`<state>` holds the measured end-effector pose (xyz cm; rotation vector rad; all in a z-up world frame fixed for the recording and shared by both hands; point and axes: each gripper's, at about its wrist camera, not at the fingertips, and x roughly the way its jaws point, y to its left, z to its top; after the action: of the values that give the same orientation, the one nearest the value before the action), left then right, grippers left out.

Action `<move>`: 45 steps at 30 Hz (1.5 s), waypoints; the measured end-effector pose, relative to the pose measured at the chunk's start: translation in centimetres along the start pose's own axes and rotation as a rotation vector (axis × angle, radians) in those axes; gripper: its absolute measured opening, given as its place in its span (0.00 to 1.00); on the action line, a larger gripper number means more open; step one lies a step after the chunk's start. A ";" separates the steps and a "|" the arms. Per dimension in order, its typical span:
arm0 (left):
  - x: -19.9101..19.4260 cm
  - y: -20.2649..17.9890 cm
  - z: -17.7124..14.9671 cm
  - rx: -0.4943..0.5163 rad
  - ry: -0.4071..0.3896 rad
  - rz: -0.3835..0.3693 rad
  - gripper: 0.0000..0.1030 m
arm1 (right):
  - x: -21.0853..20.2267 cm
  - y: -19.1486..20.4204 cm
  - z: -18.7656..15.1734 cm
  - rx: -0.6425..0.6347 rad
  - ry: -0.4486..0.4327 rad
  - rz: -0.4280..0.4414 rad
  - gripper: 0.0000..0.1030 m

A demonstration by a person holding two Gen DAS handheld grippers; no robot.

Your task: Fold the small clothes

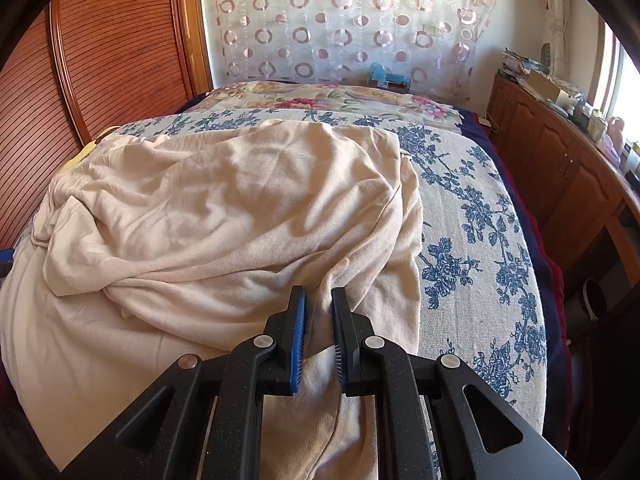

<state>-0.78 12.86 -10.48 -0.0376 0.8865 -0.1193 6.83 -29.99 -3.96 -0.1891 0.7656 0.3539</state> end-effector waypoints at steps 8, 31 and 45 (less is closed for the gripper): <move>-4.8 0.4 -1.2 -0.032 -0.066 0.013 0.02 | 0.0 0.0 0.0 0.000 0.000 0.000 0.13; 1.7 -1.1 6.4 -0.104 -0.103 -0.090 0.59 | -0.1 -0.1 0.0 0.003 0.001 0.006 0.13; 5.6 -2.3 7.9 -0.067 -0.020 -0.108 0.08 | -0.1 -0.1 0.1 0.001 0.002 0.006 0.13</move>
<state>8.62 9.81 -9.65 -0.1493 0.8680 -0.1894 6.82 -30.13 -3.82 -0.1861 0.7680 0.3592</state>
